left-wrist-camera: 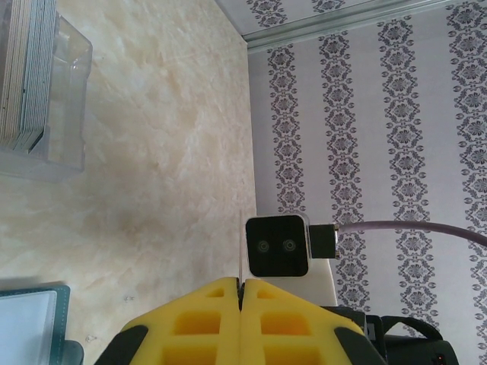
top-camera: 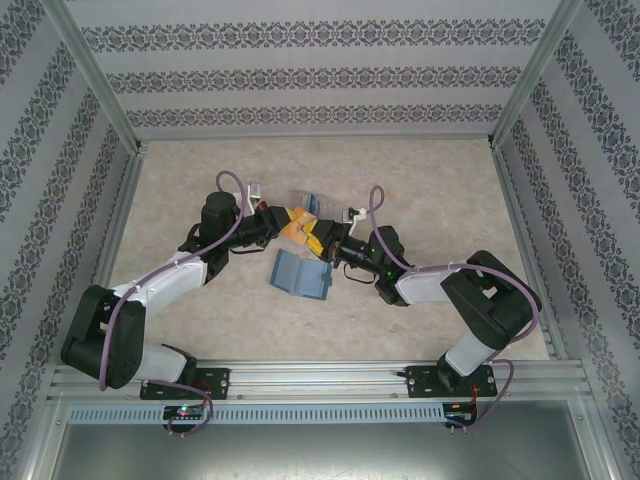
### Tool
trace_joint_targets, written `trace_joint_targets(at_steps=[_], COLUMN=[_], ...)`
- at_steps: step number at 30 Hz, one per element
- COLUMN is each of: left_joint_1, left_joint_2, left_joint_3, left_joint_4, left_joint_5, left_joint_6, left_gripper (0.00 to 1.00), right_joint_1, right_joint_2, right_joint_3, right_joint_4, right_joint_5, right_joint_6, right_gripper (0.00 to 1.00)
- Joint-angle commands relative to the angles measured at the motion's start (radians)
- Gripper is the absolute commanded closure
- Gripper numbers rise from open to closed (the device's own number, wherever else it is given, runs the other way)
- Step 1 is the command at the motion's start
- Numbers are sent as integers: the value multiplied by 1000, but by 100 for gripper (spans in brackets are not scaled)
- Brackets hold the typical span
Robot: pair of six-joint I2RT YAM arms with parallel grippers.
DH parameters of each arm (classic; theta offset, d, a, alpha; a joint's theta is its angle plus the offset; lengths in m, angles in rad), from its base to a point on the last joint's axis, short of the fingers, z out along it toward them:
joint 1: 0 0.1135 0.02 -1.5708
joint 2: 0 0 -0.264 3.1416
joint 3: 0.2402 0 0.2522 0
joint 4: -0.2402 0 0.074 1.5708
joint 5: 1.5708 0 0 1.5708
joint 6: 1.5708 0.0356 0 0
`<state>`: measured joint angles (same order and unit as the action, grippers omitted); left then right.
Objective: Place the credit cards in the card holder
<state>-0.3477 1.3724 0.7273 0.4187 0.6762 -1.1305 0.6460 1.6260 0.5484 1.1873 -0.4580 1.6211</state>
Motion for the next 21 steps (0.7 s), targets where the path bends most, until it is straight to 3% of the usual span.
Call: trace_joint_targets(at_steps=[1, 12, 13, 15, 17, 21], left_joint_1=[-8, -9, -9, -9, -8, -6], left_joint_2=[-26, -17, -17, -29, -40, -78], left_joint_3=[-10, -8, -7, -12, -13, -14], left_joint_4=[8, -1, -6, -37, -90, -307], left_joint_5=[14, 11, 13, 3, -6, -83], left_joint_6=[9, 3, 3, 21, 65, 203], left_gripper=[100, 100, 94, 65, 44, 27], right_joint_1=[-11, -11, -11, -11, -7, 35], right_joint_2=[-21, -32, -32, -34, -54, -71], right_joint_3=[-10, -27, -32, -40, -68, -101], right_joint_4=[64, 51, 45, 19, -88, -219], right_joint_5=[27, 36, 39, 37, 57, 94], right_joint_6=[0, -30, -30, -46, -80, -157], right_gripper=[66, 92, 94, 99, 100, 100])
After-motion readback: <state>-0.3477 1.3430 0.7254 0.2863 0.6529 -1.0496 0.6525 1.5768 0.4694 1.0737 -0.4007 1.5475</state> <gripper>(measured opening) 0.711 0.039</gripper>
